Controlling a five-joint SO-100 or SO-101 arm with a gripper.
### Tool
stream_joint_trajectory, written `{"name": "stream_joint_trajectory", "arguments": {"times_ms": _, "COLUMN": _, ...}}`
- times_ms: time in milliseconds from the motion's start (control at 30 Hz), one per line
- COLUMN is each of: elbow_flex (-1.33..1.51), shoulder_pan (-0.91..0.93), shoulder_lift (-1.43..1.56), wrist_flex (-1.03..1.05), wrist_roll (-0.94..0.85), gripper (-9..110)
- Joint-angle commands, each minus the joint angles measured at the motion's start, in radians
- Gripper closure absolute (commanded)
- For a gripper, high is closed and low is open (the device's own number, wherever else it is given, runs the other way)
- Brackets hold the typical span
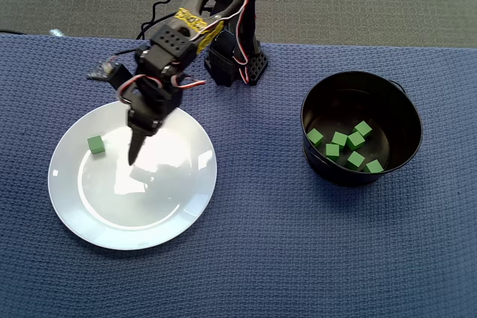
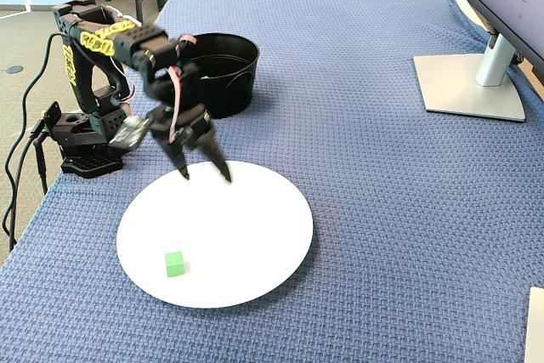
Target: Pick up the green cubes from the white plate and place them in the black recipient
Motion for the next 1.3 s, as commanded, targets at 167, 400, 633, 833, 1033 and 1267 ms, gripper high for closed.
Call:
{"name": "stream_joint_trajectory", "arguments": {"times_ms": 167, "elbow_flex": -0.104, "shoulder_pan": 0.181, "shoulder_lift": -0.123, "wrist_flex": -0.066, "wrist_roll": 0.296, "gripper": 72}}
{"name": "stream_joint_trajectory", "arguments": {"times_ms": 400, "elbow_flex": -0.333, "shoulder_pan": 0.230, "shoulder_lift": -0.298, "wrist_flex": 0.041, "wrist_roll": 0.425, "gripper": 72}}
{"name": "stream_joint_trajectory", "arguments": {"times_ms": 633, "elbow_flex": -0.503, "shoulder_pan": 0.259, "shoulder_lift": -0.466, "wrist_flex": 0.071, "wrist_roll": 0.431, "gripper": 72}}
{"name": "stream_joint_trajectory", "arguments": {"times_ms": 833, "elbow_flex": -0.558, "shoulder_pan": 0.272, "shoulder_lift": -0.569, "wrist_flex": 0.061, "wrist_roll": 0.431, "gripper": 72}}
{"name": "stream_joint_trajectory", "arguments": {"times_ms": 1033, "elbow_flex": -0.612, "shoulder_pan": 0.281, "shoulder_lift": -0.626, "wrist_flex": 0.072, "wrist_roll": 0.416, "gripper": 73}}
{"name": "stream_joint_trajectory", "arguments": {"times_ms": 1267, "elbow_flex": -0.612, "shoulder_pan": 0.279, "shoulder_lift": -0.637, "wrist_flex": 0.043, "wrist_roll": 0.416, "gripper": 76}}
